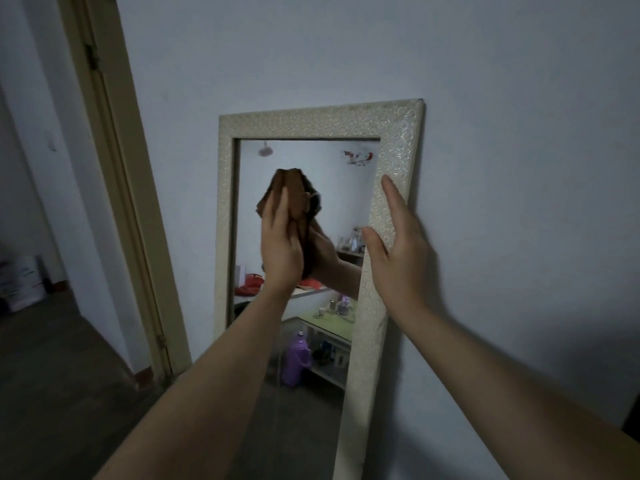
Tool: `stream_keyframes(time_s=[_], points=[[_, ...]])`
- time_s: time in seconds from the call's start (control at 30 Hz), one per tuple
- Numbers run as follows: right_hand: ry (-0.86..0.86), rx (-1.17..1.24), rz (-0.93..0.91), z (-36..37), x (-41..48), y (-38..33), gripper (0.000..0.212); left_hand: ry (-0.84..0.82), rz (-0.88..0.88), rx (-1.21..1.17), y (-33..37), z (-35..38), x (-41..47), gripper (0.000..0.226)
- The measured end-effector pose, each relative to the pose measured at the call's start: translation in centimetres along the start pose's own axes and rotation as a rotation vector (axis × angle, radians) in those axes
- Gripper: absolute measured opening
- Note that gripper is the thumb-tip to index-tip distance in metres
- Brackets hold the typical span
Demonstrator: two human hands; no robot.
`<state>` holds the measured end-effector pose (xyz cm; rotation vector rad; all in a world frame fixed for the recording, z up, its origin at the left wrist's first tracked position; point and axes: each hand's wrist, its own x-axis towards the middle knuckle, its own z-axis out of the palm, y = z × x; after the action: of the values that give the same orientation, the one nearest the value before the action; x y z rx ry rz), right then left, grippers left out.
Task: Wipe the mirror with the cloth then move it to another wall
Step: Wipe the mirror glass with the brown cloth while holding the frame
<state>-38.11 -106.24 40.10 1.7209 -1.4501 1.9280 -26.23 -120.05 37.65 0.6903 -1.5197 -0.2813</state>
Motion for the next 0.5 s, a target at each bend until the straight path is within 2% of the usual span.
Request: stream_keyframes(time_s=[0.13,0.23,0.27,0.37,0.5], points=[[-0.017,0.035,0.022,0.2,-0.5,0.2,0.073,0.07,-0.19,-0.004,-2.3,-0.8,0.8,0.057],[-0.014,0.015,0.022,0.7,-1.6,0.8,0.07,0.028,-0.26,0.054,-1.0,0.1,-1.0,0.06],[-0.016,0.002,0.023,0.8,-1.9,1.0,0.067,-0.011,-0.21,0.072,-0.2,0.5,-2.2,0.061],[-0.012,-0.032,0.017,1.2,-2.7,1.4,0.059,-0.152,0.091,-0.003,2.8,1.5,-6.3,0.056],[0.019,-0.031,0.004,1.5,-3.0,1.7,0.057,-0.225,0.209,-0.076,4.5,2.2,-7.7,0.053]])
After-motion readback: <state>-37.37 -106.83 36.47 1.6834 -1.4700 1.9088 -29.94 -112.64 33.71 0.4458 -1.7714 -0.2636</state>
